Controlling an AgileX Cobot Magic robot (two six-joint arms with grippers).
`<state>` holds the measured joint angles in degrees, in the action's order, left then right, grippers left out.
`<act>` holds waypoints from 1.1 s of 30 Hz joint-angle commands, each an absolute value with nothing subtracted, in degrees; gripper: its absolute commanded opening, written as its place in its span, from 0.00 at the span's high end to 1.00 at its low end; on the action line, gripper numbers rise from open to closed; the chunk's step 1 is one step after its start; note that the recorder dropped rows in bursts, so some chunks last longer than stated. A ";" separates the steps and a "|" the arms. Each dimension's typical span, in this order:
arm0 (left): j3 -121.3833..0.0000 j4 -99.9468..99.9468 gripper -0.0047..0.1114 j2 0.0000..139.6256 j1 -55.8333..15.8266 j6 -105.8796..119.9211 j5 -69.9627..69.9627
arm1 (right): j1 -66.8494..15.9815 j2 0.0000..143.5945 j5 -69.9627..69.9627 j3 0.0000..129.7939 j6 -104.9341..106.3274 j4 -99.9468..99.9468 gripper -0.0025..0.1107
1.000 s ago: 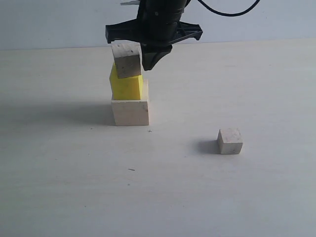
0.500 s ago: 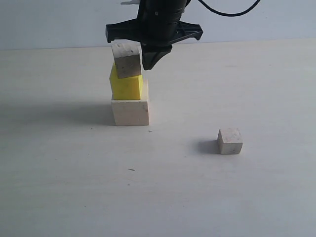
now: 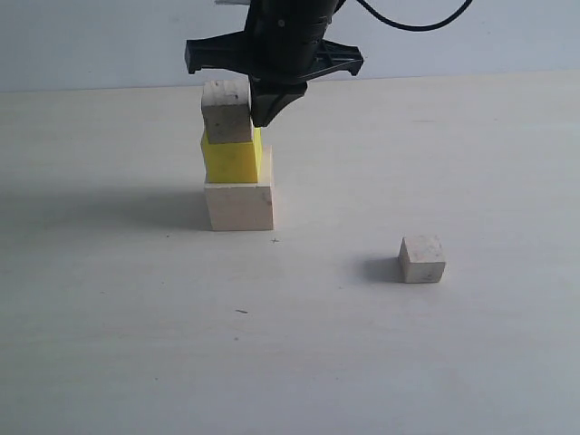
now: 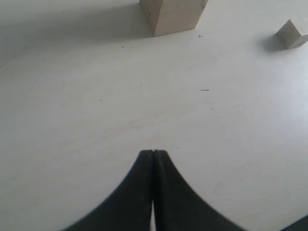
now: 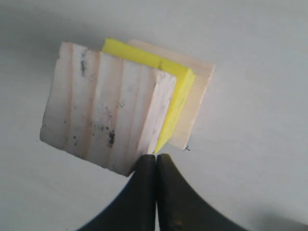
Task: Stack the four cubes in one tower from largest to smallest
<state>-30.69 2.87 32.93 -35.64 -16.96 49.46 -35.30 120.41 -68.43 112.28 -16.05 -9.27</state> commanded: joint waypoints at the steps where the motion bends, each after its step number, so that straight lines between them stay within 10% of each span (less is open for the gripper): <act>1: -30.57 2.86 0.95 33.08 -35.96 -16.65 49.19 | -35.25 120.41 -67.75 112.20 -15.55 -9.36 0.98; 33: -30.57 2.86 0.95 33.08 -35.96 -16.65 49.39 | -35.25 120.41 -68.16 112.20 -15.03 -7.93 0.98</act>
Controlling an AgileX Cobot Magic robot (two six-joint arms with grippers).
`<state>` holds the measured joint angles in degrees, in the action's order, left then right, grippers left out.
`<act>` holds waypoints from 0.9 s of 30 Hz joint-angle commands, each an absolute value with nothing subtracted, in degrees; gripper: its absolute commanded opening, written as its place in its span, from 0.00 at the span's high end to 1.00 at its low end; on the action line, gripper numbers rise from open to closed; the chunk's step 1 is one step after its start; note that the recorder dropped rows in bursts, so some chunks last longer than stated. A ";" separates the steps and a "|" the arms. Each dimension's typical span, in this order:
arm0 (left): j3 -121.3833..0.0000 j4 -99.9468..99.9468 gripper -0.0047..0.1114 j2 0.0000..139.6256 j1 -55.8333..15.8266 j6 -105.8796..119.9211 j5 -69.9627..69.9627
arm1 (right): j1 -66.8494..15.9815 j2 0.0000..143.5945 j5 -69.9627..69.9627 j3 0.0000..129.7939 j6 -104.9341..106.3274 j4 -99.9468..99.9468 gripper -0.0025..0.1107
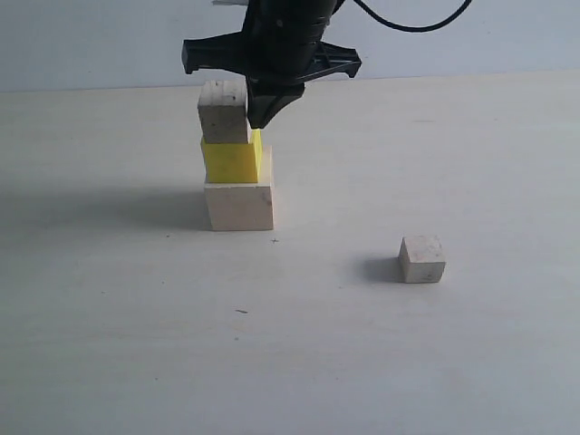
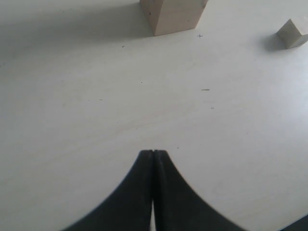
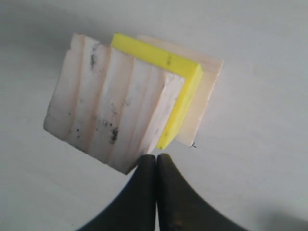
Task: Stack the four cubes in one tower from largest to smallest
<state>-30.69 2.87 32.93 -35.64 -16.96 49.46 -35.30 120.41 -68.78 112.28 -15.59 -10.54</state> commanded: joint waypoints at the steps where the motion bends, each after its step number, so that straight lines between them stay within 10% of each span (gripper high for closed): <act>1: -30.57 2.86 0.95 33.08 -35.96 -16.65 49.39 | -35.25 120.41 -67.85 112.20 -15.14 -7.42 0.98; 27: -30.57 2.86 0.95 33.08 -35.96 -16.65 49.30 | -35.25 120.93 -66.16 112.20 -16.07 -4.14 0.98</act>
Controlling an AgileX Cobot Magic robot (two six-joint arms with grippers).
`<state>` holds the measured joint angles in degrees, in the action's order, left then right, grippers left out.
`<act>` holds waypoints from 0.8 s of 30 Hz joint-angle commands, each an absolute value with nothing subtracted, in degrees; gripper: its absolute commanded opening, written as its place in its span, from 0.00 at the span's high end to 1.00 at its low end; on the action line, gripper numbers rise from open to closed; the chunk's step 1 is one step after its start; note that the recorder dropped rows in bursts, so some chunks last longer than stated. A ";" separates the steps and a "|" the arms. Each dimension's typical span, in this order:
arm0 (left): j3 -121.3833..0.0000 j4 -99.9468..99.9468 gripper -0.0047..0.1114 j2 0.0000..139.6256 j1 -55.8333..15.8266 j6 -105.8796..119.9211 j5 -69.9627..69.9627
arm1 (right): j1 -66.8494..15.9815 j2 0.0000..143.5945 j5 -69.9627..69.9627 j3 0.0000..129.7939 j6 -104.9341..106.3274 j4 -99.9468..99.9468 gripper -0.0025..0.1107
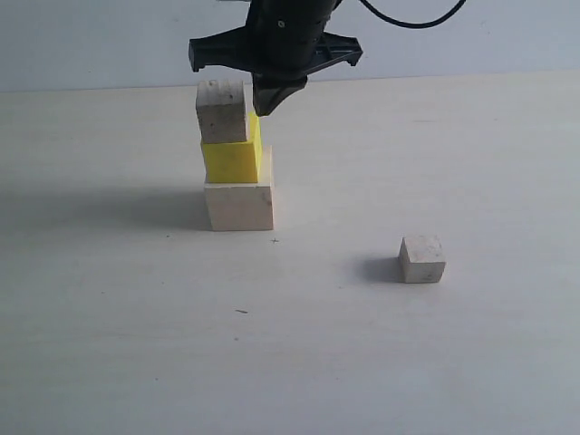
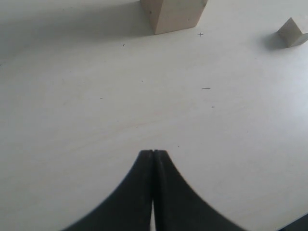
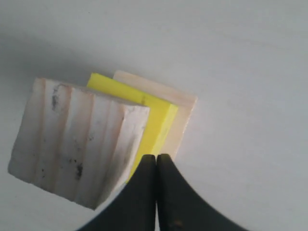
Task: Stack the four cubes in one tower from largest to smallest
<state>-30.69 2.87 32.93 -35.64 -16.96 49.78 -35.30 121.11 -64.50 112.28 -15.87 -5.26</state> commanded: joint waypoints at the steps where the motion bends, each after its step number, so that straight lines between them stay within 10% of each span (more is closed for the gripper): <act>1: -30.57 2.86 0.95 33.08 -35.96 -16.65 49.08 | -35.25 120.93 -66.45 112.20 -16.07 -4.02 0.98; 14: -30.57 4.04 0.95 33.08 -35.96 -16.65 47.93 | -35.35 108.35 -65.97 111.59 -16.10 3.61 0.98; 24: -30.57 4.04 0.95 33.08 -35.96 -16.87 46.90 | -35.35 81.94 -43.64 84.85 -16.21 13.46 0.98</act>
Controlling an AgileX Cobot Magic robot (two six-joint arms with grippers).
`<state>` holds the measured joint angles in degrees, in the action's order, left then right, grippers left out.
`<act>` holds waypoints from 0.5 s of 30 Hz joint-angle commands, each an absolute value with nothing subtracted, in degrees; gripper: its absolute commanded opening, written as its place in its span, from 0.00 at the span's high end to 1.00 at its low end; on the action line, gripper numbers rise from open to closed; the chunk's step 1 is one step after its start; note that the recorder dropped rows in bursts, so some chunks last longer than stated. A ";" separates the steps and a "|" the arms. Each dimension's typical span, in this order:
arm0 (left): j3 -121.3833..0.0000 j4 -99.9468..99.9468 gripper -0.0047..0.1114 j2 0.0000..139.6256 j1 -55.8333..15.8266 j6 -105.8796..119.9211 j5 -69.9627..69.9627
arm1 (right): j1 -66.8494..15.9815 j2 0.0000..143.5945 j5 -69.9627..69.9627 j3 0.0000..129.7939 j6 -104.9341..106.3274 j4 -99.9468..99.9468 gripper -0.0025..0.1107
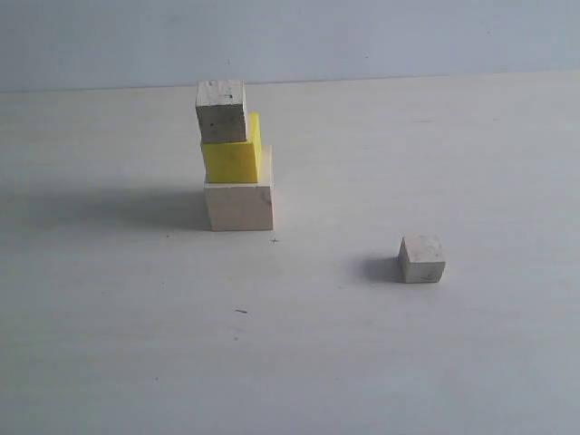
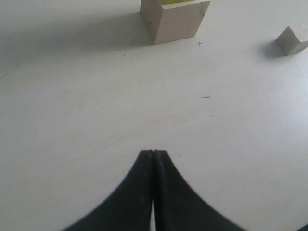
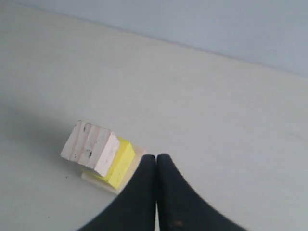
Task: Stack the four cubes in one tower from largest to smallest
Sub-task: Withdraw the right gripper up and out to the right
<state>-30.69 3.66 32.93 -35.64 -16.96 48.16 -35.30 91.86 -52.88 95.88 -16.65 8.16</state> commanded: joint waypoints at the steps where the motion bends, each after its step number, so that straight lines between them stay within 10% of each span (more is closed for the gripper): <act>1: -30.57 4.04 0.95 33.08 -35.96 -16.87 46.79 | -35.35 78.95 -41.10 80.89 -15.28 14.40 0.98; 15: -30.57 2.83 0.95 33.08 -35.96 -16.87 44.49 | -34.82 54.29 -33.82 56.40 -27.64 43.09 0.98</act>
